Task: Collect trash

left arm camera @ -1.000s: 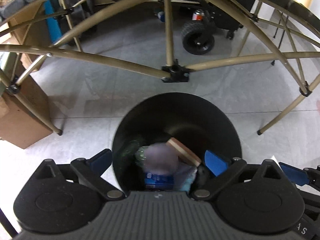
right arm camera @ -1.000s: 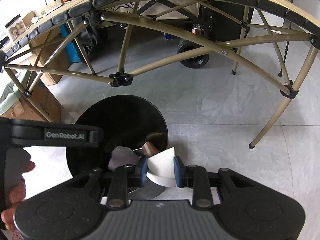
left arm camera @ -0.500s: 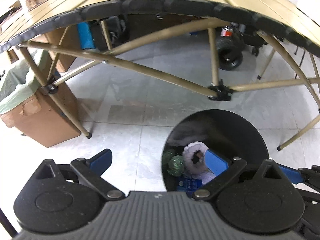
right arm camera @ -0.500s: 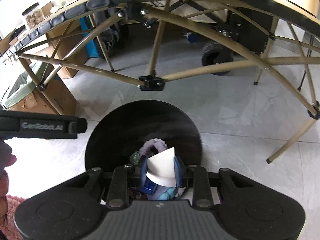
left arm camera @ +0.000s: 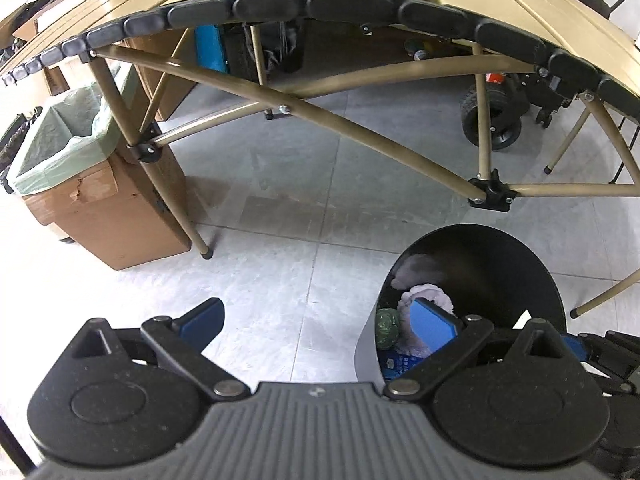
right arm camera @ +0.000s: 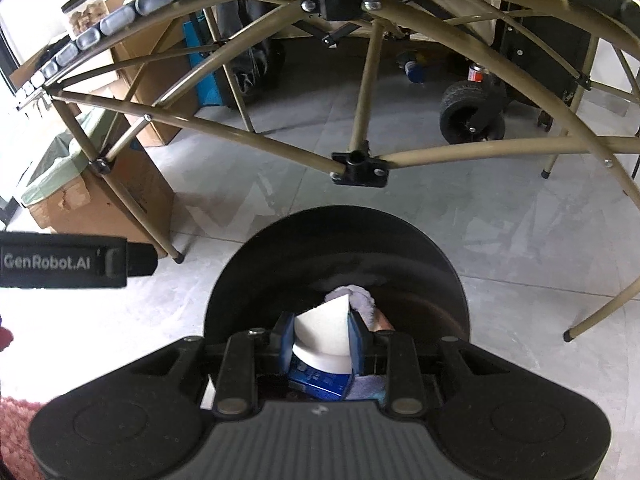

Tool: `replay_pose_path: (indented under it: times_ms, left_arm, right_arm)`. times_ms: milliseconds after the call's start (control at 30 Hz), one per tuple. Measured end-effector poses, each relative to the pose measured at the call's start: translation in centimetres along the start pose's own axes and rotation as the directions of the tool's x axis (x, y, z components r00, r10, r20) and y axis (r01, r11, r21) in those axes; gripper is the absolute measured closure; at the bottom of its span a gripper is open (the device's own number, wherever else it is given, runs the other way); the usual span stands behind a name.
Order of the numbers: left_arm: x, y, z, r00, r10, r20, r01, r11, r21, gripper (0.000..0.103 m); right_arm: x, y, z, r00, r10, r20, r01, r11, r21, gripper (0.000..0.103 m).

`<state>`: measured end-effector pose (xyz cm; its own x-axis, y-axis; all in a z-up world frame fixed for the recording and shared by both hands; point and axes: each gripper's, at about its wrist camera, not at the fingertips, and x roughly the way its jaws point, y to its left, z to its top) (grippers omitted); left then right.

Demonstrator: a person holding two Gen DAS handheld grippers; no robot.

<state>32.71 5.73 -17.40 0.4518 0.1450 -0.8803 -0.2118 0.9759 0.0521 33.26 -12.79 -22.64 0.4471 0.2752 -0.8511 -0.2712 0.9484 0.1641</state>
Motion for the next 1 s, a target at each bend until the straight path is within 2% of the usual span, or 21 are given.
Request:
replay_pose_path:
  times_ms: [100, 200, 267, 333, 400, 467, 533, 800, 1000]
  left_arm:
    - [0.1, 0.2, 0.0, 1.0, 0.002, -0.003, -0.002, 1.0, -0.004, 0.002]
    - [0.0, 0.3, 0.0, 1.0, 0.0, -0.002, 0.0, 1.0, -0.008, 0.002]
    - [-0.1, 0.3, 0.0, 1.0, 0.0, -0.001, 0.0, 1.0, -0.011, 0.002]
    - [-0.2, 0.3, 0.0, 1.0, -0.001, 0.0, 0.001, 1.0, -0.013, 0.002]
    - [-0.2, 0.3, 0.0, 1.0, -0.002, 0.0, 0.002, 1.0, -0.012, 0.002]
    - [-0.1, 0.2, 0.0, 1.0, -0.003, 0.001, 0.003, 1.0, -0.011, 0.002]
    - [-0.1, 0.1, 0.0, 1.0, -0.002, 0.001, 0.002, 1.0, -0.01, 0.002]
    - [-0.1, -0.1, 0.1, 1.0, -0.005, 0.001, 0.005, 1.0, -0.002, 0.002]
    - [-1.2, -0.5, 0.1, 0.999, -0.02, 0.033, 0.019, 1.0, 0.011, 0.002]
  right_arm:
    - [0.1, 0.2, 0.1, 1.0, 0.008, 0.001, -0.008, 1.0, 0.005, 0.074]
    - [0.1, 0.0, 0.2, 1.0, 0.006, 0.007, -0.006, 1.0, 0.028, 0.068]
    - [0.1, -0.2, 0.4, 1.0, -0.012, 0.012, 0.011, 0.999, 0.043, 0.054]
    - [0.1, -0.4, 0.4, 0.999, -0.035, 0.013, 0.034, 0.998, 0.05, 0.021]
    - [0.1, -0.7, 0.3, 0.998, -0.055, 0.015, 0.054, 0.997, 0.051, 0.014]
    - [0.1, -0.9, 0.3, 0.997, -0.069, 0.015, 0.068, 0.996, 0.057, 0.013]
    - [0.1, -1.1, 0.2, 0.996, -0.084, 0.013, 0.083, 0.995, 0.064, 0.001]
    - [-0.1, -1.4, 0.2, 0.995, -0.104, 0.008, 0.104, 0.993, 0.057, 0.0]
    - [-1.5, -1.8, -0.1, 0.995, -0.094, 0.019, 0.093, 0.993, 0.067, 0.0]
